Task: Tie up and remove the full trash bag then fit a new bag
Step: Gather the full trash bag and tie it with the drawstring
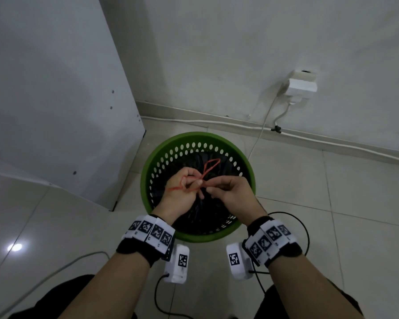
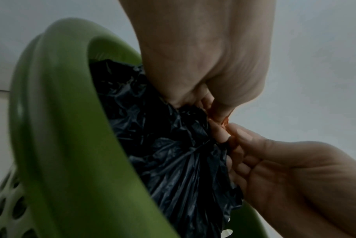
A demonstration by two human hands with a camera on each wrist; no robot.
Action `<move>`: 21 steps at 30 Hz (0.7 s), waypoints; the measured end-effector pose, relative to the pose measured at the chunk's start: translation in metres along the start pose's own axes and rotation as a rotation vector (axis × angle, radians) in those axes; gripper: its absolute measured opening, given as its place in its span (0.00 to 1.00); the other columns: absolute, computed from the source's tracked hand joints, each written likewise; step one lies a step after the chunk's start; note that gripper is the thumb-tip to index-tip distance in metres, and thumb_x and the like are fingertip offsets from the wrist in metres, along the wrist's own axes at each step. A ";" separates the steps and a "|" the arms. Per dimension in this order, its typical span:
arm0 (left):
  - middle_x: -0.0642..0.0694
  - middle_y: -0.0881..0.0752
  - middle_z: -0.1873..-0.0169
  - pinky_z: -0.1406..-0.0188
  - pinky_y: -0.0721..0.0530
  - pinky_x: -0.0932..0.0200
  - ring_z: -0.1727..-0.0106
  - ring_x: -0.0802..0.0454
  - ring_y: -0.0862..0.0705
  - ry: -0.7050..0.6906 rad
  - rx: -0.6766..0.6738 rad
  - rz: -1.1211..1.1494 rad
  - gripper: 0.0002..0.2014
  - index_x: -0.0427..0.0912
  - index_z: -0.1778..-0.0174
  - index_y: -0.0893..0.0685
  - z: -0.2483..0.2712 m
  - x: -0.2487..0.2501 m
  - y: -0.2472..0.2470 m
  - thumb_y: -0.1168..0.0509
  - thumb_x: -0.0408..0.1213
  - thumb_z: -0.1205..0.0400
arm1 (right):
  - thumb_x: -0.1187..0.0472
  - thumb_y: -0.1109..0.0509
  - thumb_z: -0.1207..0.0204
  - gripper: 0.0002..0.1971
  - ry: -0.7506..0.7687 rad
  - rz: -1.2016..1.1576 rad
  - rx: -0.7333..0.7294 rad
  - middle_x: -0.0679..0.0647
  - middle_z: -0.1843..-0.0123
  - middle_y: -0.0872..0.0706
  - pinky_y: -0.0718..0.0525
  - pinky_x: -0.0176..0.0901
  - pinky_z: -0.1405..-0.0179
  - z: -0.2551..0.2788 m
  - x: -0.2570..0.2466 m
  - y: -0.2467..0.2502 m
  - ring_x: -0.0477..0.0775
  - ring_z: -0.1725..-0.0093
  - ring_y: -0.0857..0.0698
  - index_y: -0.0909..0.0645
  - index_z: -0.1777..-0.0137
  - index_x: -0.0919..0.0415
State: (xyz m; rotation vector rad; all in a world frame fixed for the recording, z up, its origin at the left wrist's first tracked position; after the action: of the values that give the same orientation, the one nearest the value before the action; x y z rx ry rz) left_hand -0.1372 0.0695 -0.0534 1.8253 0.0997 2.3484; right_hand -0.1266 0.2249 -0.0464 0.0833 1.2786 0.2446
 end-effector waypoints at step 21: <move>0.49 0.08 0.64 0.60 0.16 0.55 0.67 0.54 0.15 -0.156 -0.150 -0.106 0.16 0.53 0.44 0.30 0.010 -0.004 -0.004 0.32 0.29 0.17 | 0.66 0.26 0.20 0.07 -0.107 -0.255 0.162 0.67 0.62 0.09 0.12 0.48 0.56 -0.002 -0.006 -0.016 0.54 0.64 0.13 0.07 0.58 0.62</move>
State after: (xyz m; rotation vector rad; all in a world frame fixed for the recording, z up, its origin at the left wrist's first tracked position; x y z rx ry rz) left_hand -0.1260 0.0725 -0.0555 1.8739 0.0002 2.0752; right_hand -0.1283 0.2078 -0.0442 0.0699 1.1875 -0.0825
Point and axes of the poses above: each hand's wrist, its own z-axis away from the middle knuckle, its own y-axis out of the back of the hand, x = y × z, the point moved 4 cm from there along -z, towards the middle knuckle
